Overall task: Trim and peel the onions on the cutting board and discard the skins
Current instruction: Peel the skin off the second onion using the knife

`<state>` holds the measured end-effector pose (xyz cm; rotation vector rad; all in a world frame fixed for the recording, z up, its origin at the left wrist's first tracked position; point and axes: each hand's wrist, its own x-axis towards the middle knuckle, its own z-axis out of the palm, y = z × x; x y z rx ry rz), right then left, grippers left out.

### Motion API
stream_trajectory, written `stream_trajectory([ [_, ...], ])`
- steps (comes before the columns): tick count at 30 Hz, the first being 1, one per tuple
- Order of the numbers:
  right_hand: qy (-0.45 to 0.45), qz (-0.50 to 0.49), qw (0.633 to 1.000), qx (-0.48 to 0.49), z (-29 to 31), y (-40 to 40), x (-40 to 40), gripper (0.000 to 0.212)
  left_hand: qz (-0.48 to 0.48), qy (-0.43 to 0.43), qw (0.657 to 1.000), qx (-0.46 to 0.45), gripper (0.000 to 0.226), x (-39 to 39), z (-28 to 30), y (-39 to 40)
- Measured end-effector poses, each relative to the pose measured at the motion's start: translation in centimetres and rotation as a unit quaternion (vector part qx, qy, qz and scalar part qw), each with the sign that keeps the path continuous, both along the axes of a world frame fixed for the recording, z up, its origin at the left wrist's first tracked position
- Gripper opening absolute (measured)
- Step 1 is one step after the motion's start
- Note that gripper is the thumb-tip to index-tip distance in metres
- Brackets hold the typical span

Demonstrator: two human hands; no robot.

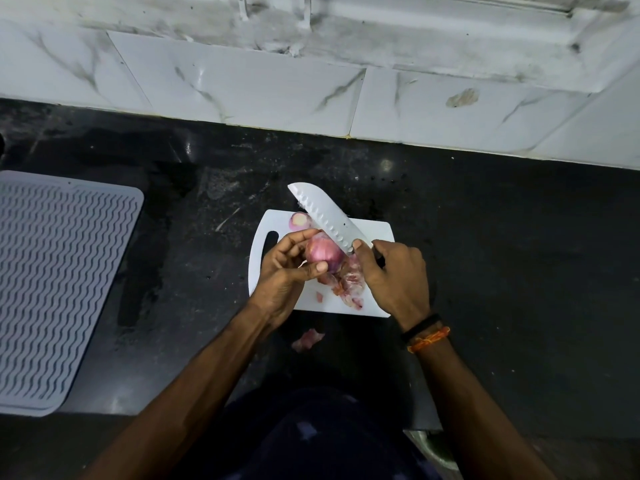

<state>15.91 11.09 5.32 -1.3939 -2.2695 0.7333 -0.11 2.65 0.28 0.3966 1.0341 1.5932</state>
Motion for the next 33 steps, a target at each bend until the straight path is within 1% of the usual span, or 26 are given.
stream_trajectory([
  [3,0.000,0.010,1.000,-0.007,-0.2,-0.2,-0.1,0.054,0.005,-0.011,1.000,-0.012,0.079,0.0,0.1,0.0],
  [6,0.017,0.020,0.999,-0.025,-0.3,-0.3,0.0,0.052,0.003,-0.016,1.000,-0.011,0.079,0.0,0.1,0.0],
  [9,0.026,0.005,0.999,-0.027,-0.3,-0.2,-0.2,0.058,0.013,0.005,1.000,-0.023,0.080,0.1,-0.1,0.0],
  [13,-0.037,-0.019,0.999,-0.034,-0.5,0.2,-0.5,0.075,0.032,0.075,0.996,-0.038,0.069,0.0,-0.8,0.0],
  [17,-0.077,-0.029,0.995,-0.051,-0.7,0.4,-0.9,0.081,0.030,0.116,0.991,-0.060,0.058,0.2,-0.1,-0.2],
  [18,-0.073,-0.029,0.995,-0.062,-0.7,0.5,-0.9,0.080,0.030,0.131,0.989,-0.064,0.056,0.3,0.0,-0.2],
  [22,-0.019,-0.035,0.991,-0.131,-0.6,0.8,-1.1,0.064,0.030,0.203,0.976,-0.071,0.055,0.3,0.1,-0.4],
  [25,0.023,-0.039,0.984,-0.174,-0.5,0.8,-1.1,0.061,0.029,0.232,0.970,-0.070,0.054,0.6,0.5,-0.4],
  [28,0.043,-0.035,0.980,-0.192,0.0,0.7,-0.9,0.058,0.027,0.251,0.965,-0.069,0.052,0.8,0.8,-0.3],
  [33,0.061,-0.017,0.979,-0.194,0.3,0.7,-0.5,0.055,0.027,0.292,0.953,-0.072,0.052,0.7,1.2,0.0],
])
